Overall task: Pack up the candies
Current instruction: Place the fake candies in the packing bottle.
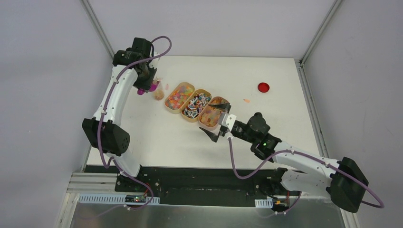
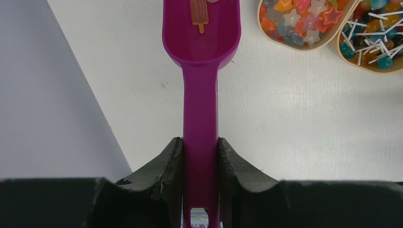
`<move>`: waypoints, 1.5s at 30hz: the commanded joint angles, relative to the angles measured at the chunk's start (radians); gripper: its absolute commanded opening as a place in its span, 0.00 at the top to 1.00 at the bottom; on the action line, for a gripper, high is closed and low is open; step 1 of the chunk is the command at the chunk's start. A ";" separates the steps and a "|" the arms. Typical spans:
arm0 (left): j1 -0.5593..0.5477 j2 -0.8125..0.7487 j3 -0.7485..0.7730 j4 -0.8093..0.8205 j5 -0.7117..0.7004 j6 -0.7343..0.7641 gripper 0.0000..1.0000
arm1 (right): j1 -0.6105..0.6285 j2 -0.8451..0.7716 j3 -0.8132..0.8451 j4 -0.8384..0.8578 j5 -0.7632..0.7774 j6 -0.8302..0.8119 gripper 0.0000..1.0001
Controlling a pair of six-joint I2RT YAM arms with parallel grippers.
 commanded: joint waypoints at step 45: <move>0.010 -0.111 -0.019 -0.019 -0.096 -0.033 1.00 | 0.028 0.063 0.086 0.099 -0.027 0.074 0.03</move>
